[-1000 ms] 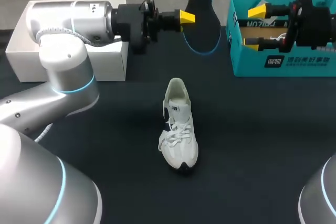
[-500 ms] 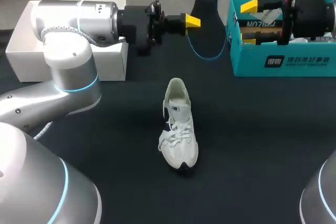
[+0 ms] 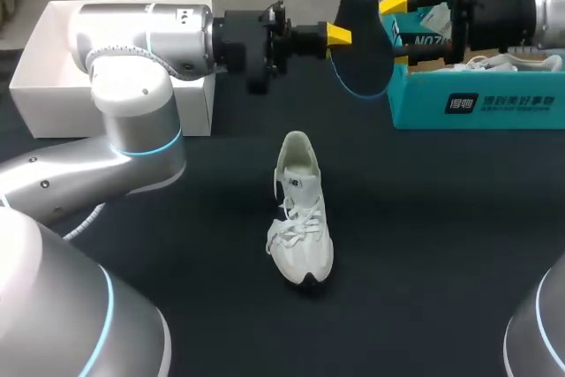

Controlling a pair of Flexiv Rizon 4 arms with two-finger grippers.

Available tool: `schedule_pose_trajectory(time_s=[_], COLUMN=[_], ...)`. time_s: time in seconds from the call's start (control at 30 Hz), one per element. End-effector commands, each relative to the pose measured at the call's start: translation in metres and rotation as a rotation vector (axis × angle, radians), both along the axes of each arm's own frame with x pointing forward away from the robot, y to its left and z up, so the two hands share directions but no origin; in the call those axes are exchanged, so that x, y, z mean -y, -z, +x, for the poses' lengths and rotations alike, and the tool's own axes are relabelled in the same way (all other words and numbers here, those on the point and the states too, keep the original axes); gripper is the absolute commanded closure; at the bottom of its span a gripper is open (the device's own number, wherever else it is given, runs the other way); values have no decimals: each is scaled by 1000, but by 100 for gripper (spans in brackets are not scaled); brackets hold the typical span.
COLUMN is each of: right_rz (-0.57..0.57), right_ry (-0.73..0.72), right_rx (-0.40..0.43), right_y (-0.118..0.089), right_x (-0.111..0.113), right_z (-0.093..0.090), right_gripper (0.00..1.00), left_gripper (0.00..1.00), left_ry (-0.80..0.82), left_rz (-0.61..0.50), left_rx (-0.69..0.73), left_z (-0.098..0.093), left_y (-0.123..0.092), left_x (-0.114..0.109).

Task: Take the shoe out of the shoebox, open the shoe tongue, remove and reinsert the insole, then place the shoe into the shoebox

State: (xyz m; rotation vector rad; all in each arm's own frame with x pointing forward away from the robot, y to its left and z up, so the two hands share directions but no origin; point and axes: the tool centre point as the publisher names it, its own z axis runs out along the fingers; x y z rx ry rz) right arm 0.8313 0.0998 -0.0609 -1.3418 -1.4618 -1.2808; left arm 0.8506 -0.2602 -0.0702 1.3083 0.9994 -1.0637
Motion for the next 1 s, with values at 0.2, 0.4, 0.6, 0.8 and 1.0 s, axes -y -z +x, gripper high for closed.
schedule_pose_trajectory(time_s=[0.2, 0.4, 0.6, 0.8, 1.0], right_rz=[5, 13, 27, 11, -8], right_ry=[-16, -19, -5, 13, 8], right_rx=[-13, -21, -19, 0, 6], right_y=[6, 10, 12, 8, 7], right_x=[-6, -8, -4, 3, 6], right_z=[5, 2, -2, -2, 1], right_gripper=[61, 100, 100, 100, 100], left_gripper=[100, 100, 62, 0, 0], left_ry=[-8, -13, -4, 22, 68], left_rz=[-23, -33, -38, -15, 14], left_rx=[6, 7, 12, 23, 2], left_z=[1, 2, 0, 5, 12], left_y=[-2, -3, -7, -9, -13], left_x=[9, 10, 11, -6, -37])
